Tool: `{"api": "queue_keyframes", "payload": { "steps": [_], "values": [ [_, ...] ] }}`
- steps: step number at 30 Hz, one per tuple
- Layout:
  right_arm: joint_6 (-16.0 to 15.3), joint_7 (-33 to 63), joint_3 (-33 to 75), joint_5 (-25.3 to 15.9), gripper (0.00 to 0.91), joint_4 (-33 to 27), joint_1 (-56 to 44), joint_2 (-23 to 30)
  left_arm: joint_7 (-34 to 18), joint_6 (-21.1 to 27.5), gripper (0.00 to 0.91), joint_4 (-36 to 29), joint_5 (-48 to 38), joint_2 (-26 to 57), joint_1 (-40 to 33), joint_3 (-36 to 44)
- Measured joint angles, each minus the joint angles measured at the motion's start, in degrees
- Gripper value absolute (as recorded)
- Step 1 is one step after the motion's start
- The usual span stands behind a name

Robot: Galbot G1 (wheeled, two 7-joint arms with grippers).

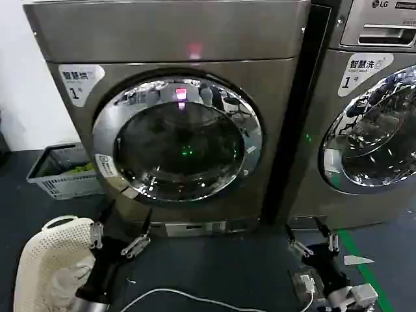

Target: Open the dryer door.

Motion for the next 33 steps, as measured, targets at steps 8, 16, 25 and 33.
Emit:
{"api": "queue_keyframes", "payload": {
  "steps": [8, 16, 25, 33],
  "values": [
    [0.65, -0.65, -5.02, 3.11, 0.907, -3.03, 7.34, -8.96, 0.38, -0.36, 0.907, -0.97, -0.59, 0.3, 1.19, -0.42],
    [1.56, -1.91, -15.15, 4.42, 0.907, -6.93, 18.51, -18.12, 0.62, -2.12, 0.907, -2.41, -0.73, 0.23, 3.42, -2.01],
    [3.04, -3.25, -28.77, 8.35, 0.907, -12.38, 34.19, -22.07, 1.14, -2.29, 0.907, -3.73, -0.64, -0.66, 5.82, -3.33],
    [3.06, -3.92, -38.72, 11.41, 0.907, -17.92, 46.4, -20.46, 1.18, -3.06, 0.907, -4.2, 0.2, -1.71, 7.1, -4.06]
  ]
}}
